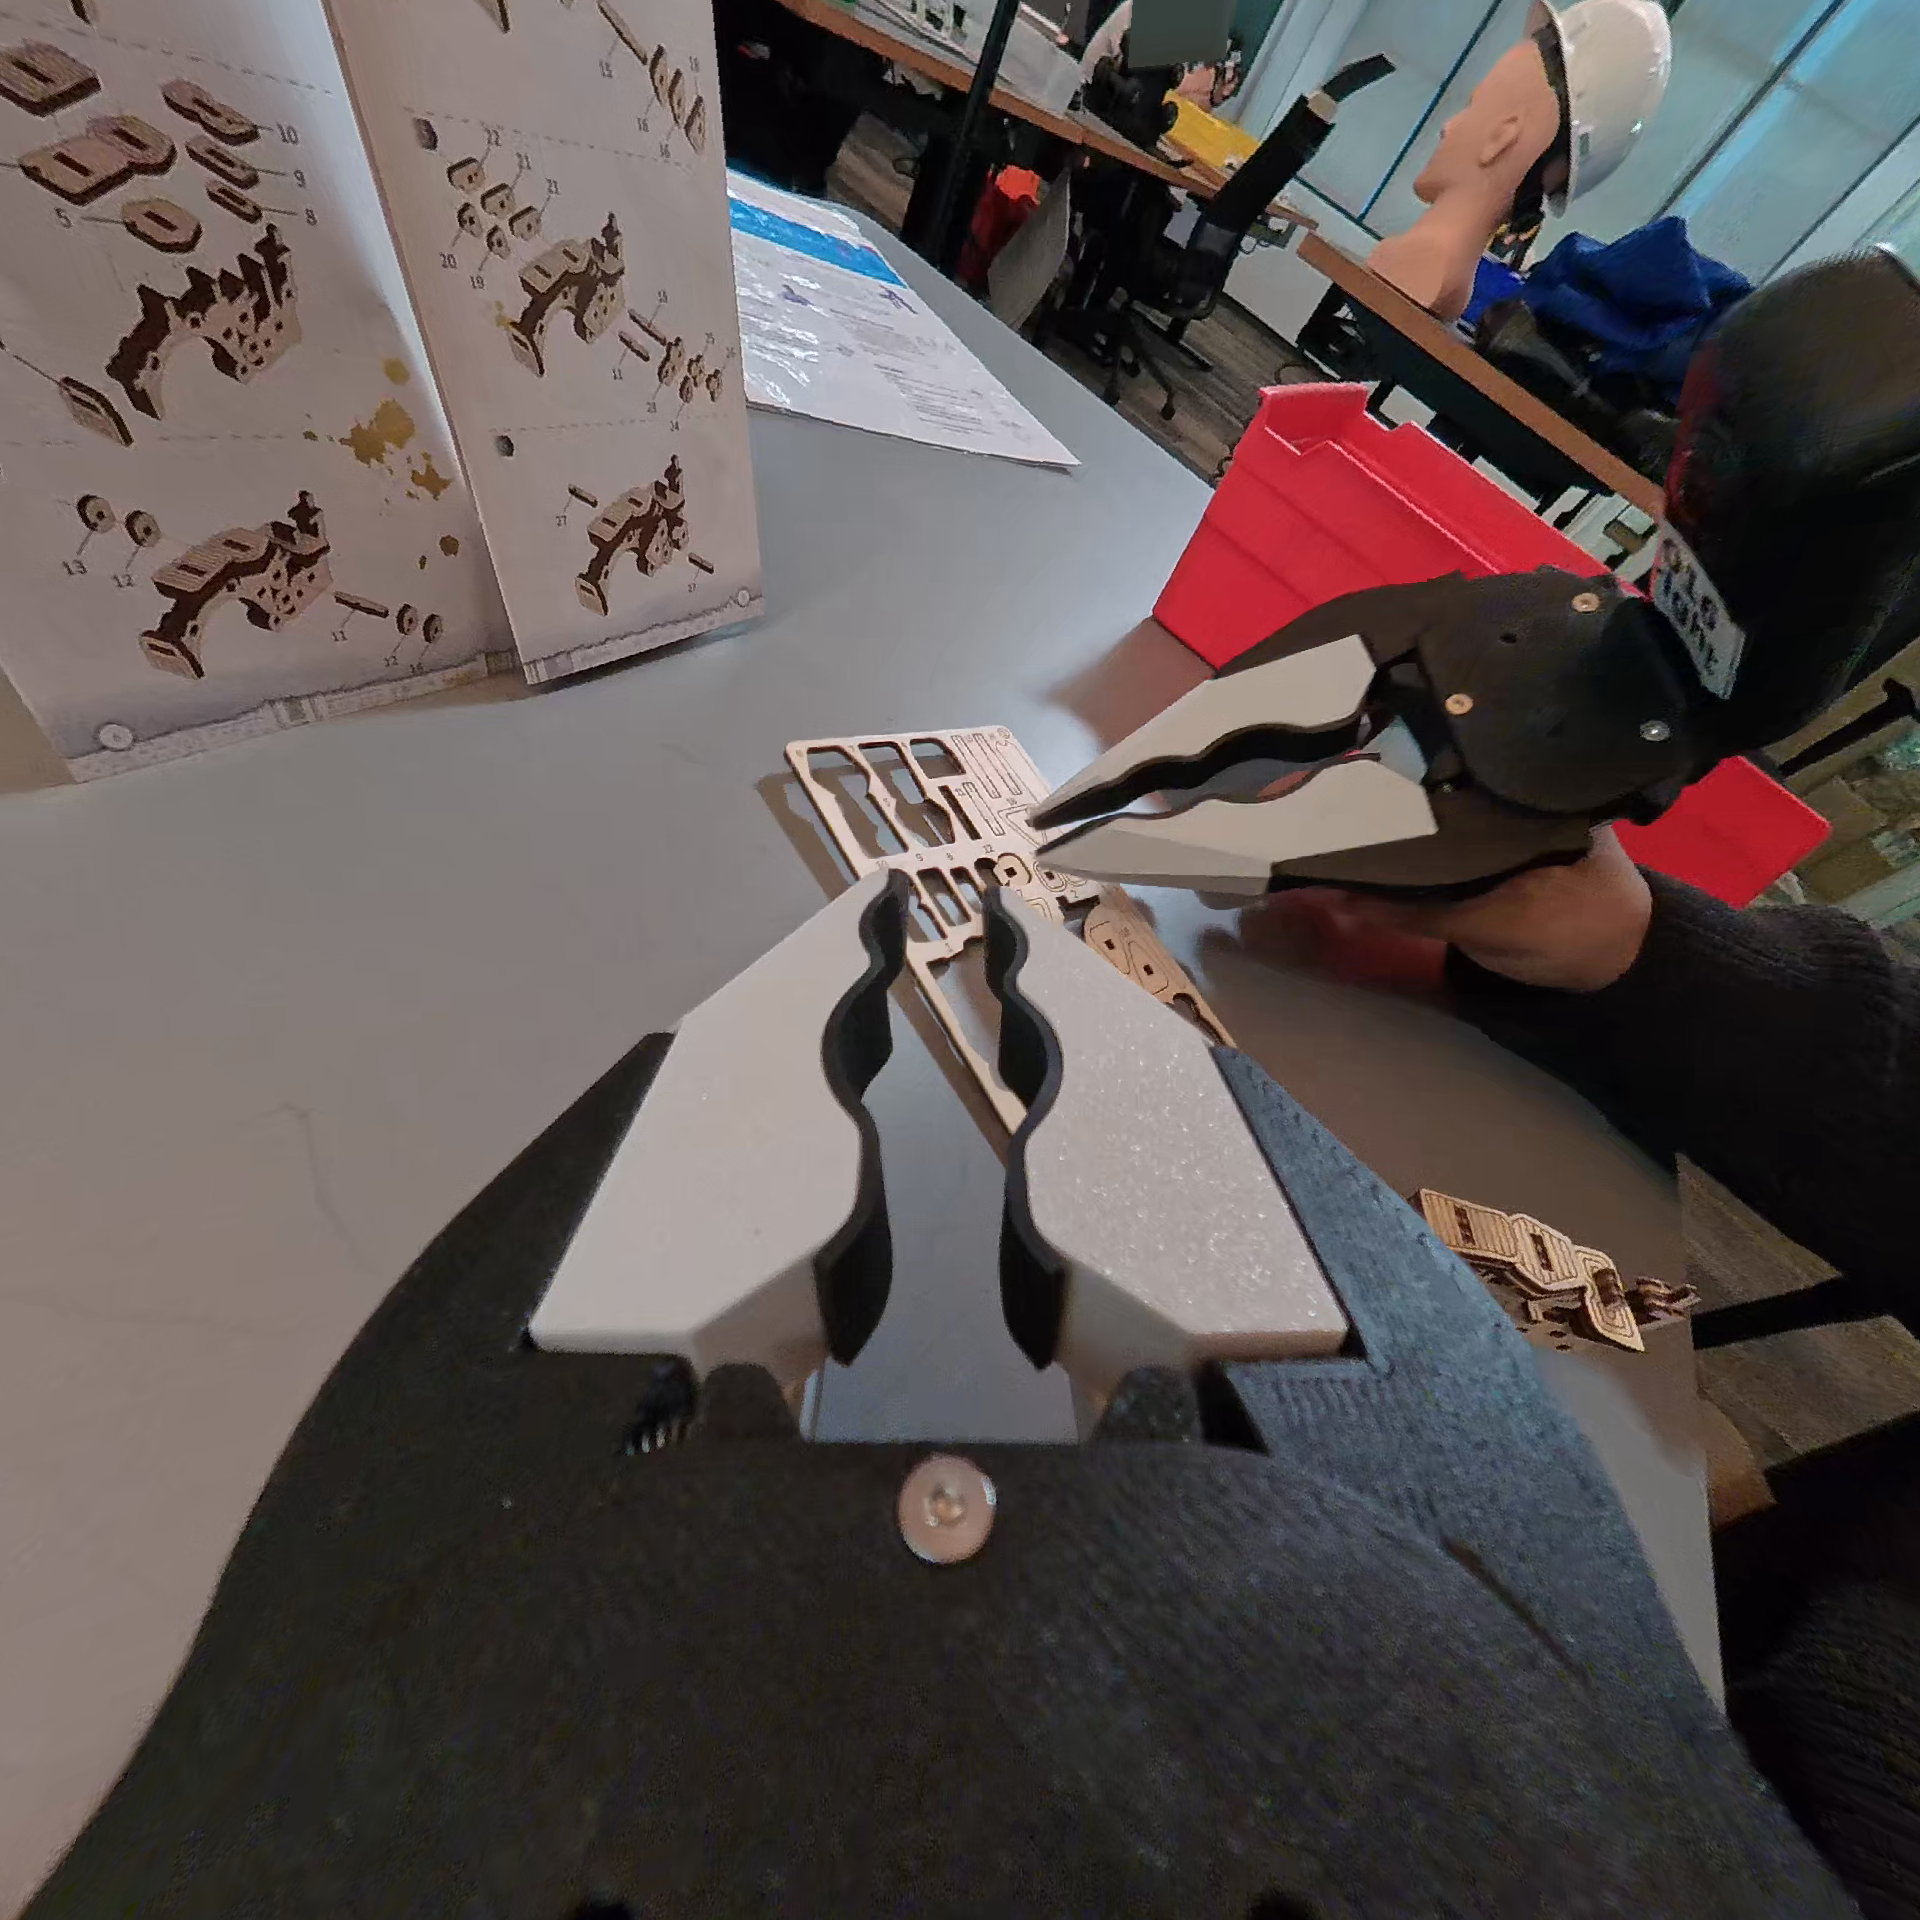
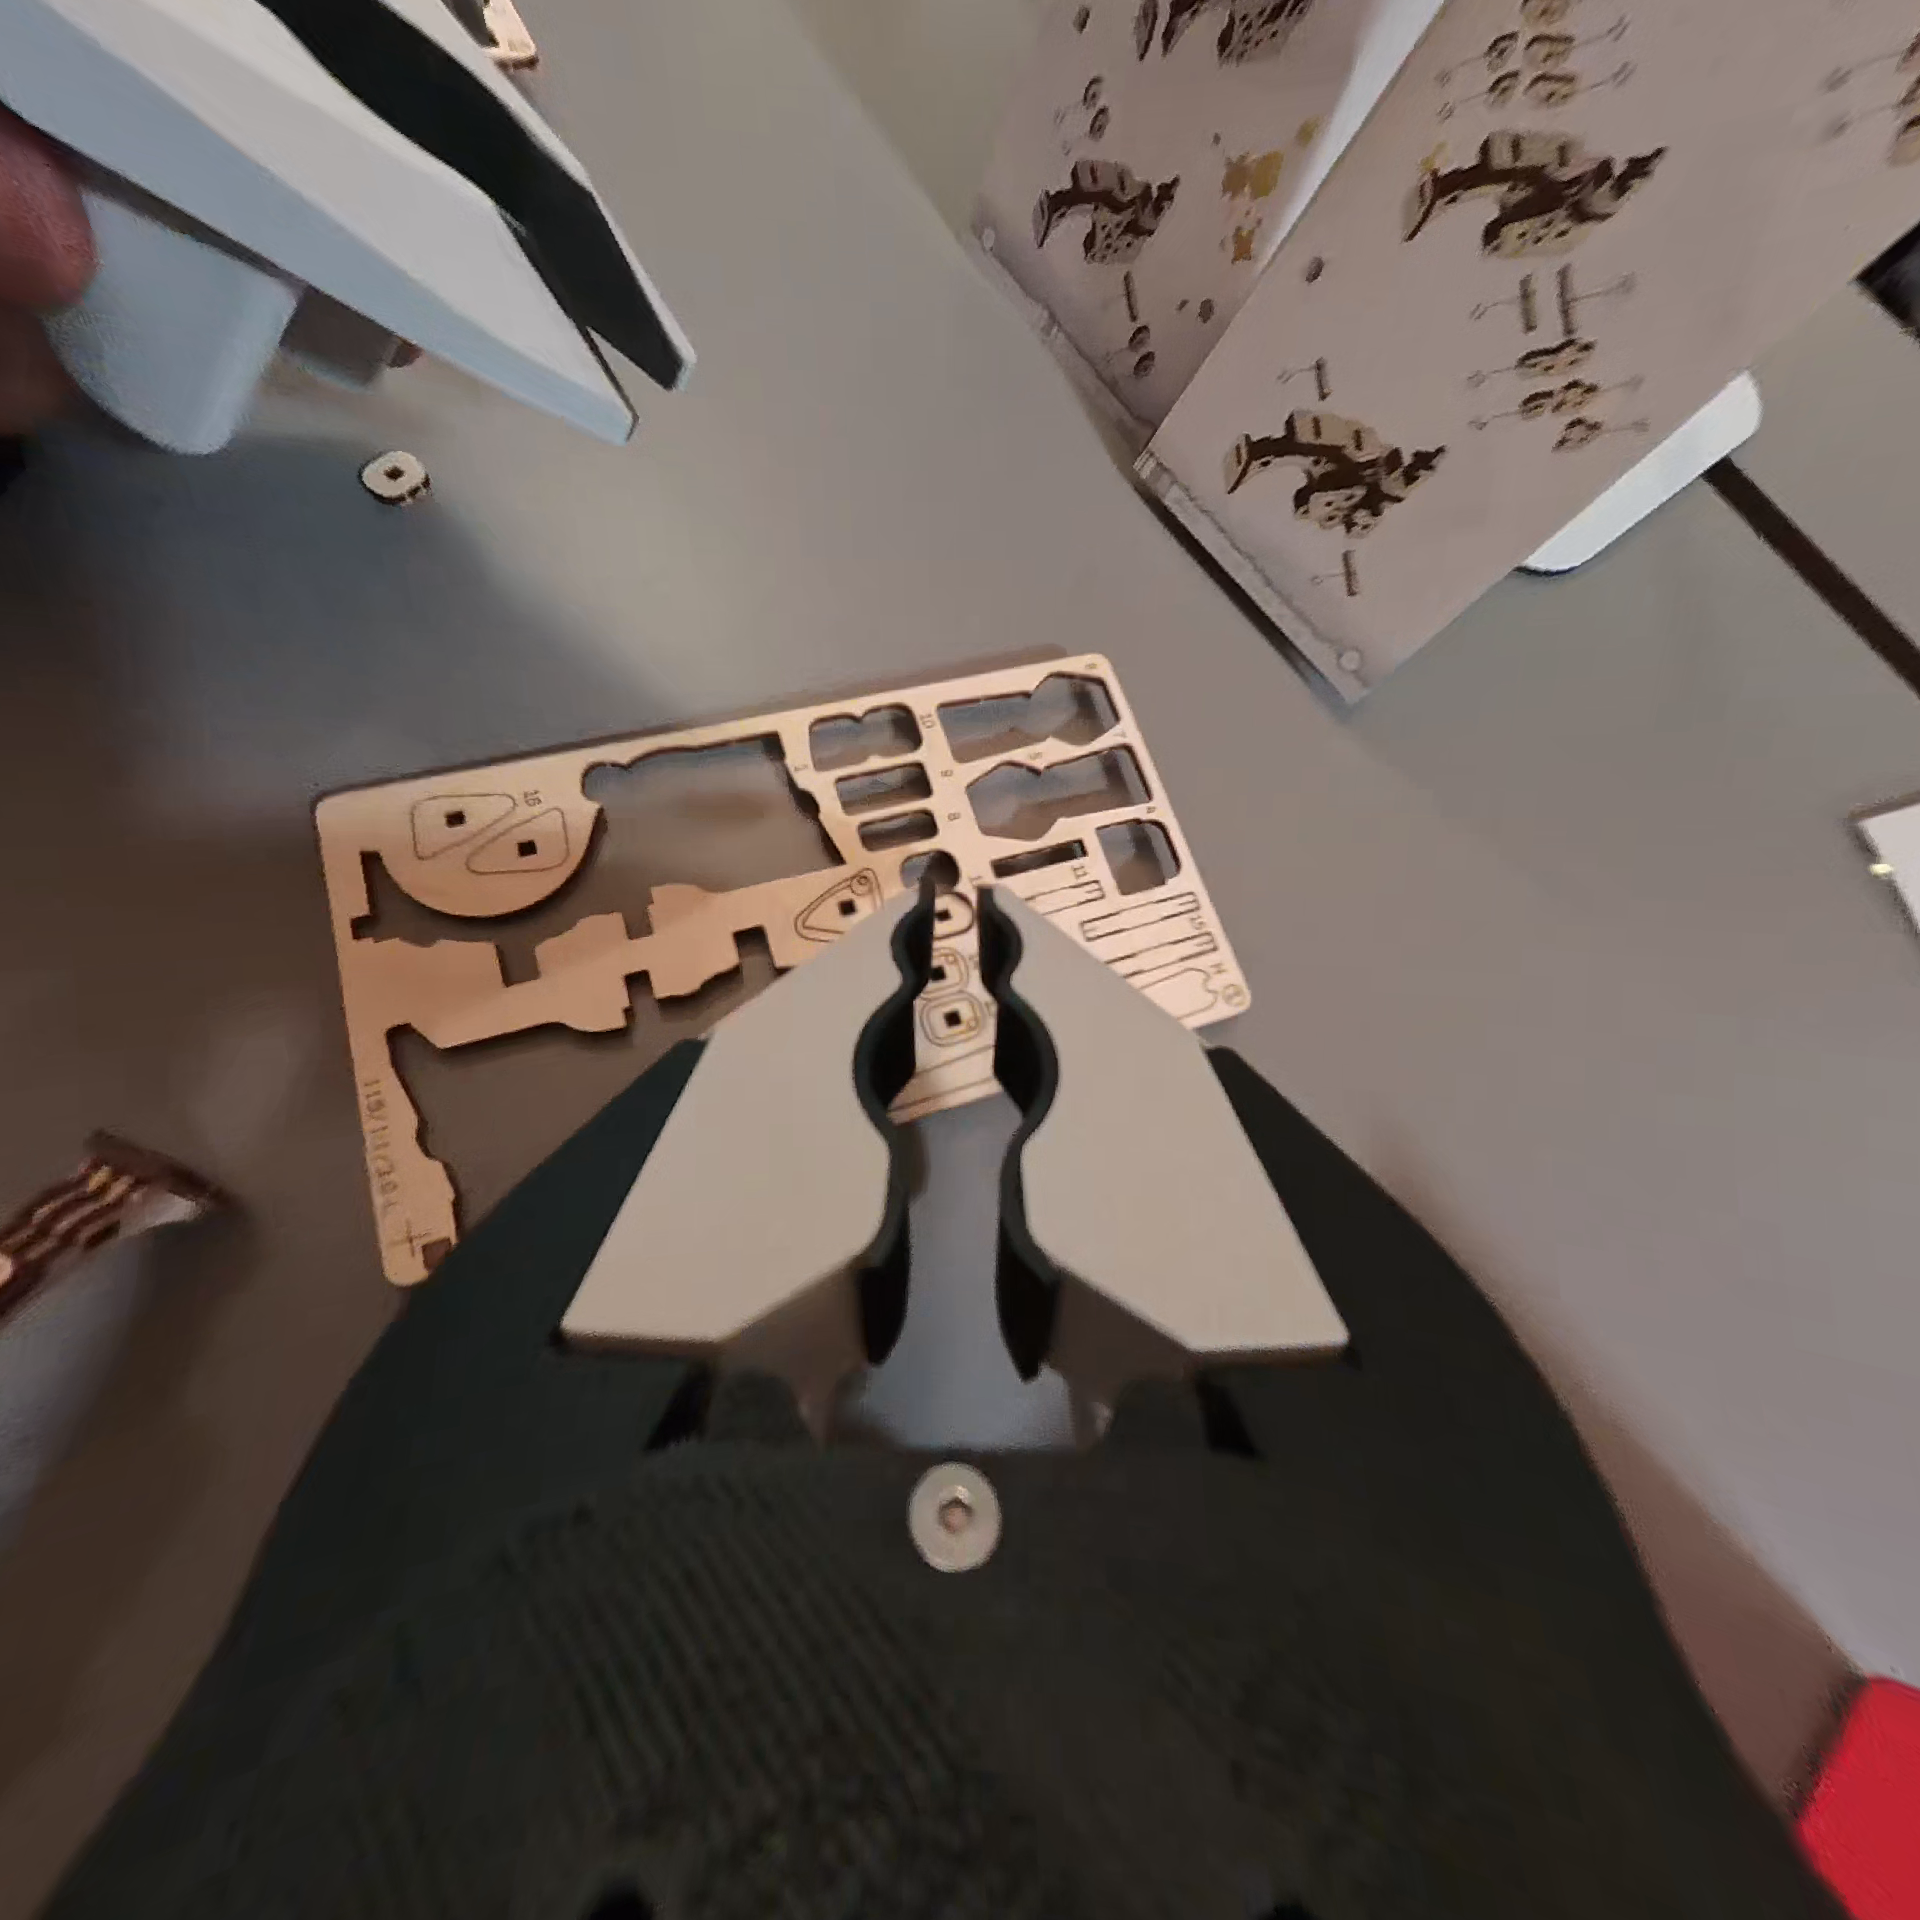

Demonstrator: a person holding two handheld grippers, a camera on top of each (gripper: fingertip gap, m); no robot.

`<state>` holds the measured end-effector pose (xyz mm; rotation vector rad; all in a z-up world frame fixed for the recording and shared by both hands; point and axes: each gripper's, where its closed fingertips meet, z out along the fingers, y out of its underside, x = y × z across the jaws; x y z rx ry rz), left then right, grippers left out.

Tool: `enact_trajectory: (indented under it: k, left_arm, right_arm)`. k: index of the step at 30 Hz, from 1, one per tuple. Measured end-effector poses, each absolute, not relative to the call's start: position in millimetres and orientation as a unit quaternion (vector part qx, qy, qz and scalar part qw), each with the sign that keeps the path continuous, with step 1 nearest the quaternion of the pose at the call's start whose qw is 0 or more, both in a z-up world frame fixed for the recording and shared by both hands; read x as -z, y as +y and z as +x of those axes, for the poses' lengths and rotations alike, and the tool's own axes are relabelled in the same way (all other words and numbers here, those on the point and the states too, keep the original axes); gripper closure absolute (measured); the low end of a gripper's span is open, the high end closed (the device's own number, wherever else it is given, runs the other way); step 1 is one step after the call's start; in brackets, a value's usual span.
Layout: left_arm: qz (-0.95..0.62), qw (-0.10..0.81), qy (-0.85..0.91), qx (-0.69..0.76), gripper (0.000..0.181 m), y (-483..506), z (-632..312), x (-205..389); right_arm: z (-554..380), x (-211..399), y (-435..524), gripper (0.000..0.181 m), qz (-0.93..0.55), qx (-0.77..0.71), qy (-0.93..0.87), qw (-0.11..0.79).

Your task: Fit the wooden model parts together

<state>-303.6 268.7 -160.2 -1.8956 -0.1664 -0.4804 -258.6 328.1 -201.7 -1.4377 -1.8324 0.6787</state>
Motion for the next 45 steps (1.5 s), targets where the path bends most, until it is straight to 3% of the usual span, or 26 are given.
enact_trajectory:
  k: [1, 7, 25, 32, 40, 45]
  left_arm:
    - [-0.803, 0.555, -0.071, 0.206, 0.169, 268.8, -303.0, 160.3]
    - [-0.802, 0.553, -0.072, 0.215, 0.169, 269.2, -300.7, 160.6]
    - [-0.794, 0.549, -0.088, 0.248, 0.169, 270.8, -299.4, 161.2]
    - [-0.790, 0.551, -0.093, 0.254, 0.169, 270.7, -300.7, 160.5]
    - [-0.783, 0.555, -0.116, 0.257, 0.167, 268.1, -315.2, 158.9]
    - [-0.785, 0.562, -0.132, 0.226, 0.163, 259.6, -340.5, 143.9]
  right_arm:
    - [-260.0, 204.6, 326.2, 0.173, -0.560, -0.266, -0.707, 0.339]
    - [-259.9, 211.2, 324.7, 0.163, -0.585, -0.297, -0.693, 0.300]
    - [-262.9, 216.0, 324.7, 0.173, -0.614, -0.290, -0.687, 0.257]
    - [-256.3, 172.6, 338.1, 0.153, -0.609, -0.378, -0.635, 0.289]
    - [-237.6, 206.2, 334.2, 0.152, -0.654, -0.364, -0.628, 0.212]
    - [-237.3, 213.1, 331.9, 0.153, -0.645, -0.334, -0.650, 0.223]
